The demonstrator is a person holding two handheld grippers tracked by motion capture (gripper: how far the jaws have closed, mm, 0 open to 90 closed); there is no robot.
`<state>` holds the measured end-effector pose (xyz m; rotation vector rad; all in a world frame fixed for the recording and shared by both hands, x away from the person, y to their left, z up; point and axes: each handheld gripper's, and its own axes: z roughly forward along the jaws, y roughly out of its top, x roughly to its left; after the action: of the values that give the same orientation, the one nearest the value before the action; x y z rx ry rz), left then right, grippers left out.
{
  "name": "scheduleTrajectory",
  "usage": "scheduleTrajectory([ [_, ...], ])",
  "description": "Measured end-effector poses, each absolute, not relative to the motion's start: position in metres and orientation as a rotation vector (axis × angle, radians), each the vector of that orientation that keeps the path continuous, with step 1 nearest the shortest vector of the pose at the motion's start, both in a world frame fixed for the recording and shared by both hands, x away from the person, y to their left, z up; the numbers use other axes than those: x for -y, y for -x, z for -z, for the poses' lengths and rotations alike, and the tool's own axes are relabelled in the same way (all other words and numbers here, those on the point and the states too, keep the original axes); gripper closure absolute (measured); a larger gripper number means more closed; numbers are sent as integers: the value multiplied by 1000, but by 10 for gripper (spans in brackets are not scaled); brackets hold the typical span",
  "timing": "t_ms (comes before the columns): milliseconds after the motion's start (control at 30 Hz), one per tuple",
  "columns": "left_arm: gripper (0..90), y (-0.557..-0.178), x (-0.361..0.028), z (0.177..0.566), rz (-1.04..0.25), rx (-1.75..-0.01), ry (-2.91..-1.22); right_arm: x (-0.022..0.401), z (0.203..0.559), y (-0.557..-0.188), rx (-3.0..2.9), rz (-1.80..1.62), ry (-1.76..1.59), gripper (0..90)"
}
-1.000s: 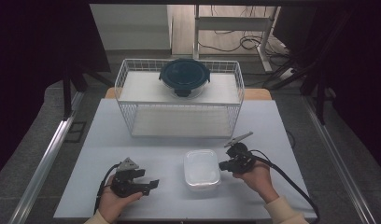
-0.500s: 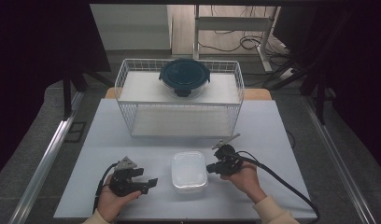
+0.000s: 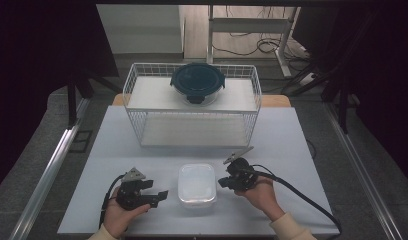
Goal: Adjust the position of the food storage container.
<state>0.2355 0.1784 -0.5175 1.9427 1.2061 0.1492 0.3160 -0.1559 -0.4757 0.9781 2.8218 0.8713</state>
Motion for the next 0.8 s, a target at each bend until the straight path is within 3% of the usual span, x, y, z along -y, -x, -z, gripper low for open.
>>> scheduleTrajectory([
  [333, 255, -235, -178, 517, -145, -1208, -1935, 189, 445, -293, -2607, -1074, -1001, 893],
  [667, 258, -234, -177, 514, -165, -1195, -1921, 226, 463, -267, -2496, -1143, -1088, 891],
  [800, 258, -234, -176, 515, -165, -1202, -1921, 230, 470, -263, -2495, -1182, -1136, 851],
])
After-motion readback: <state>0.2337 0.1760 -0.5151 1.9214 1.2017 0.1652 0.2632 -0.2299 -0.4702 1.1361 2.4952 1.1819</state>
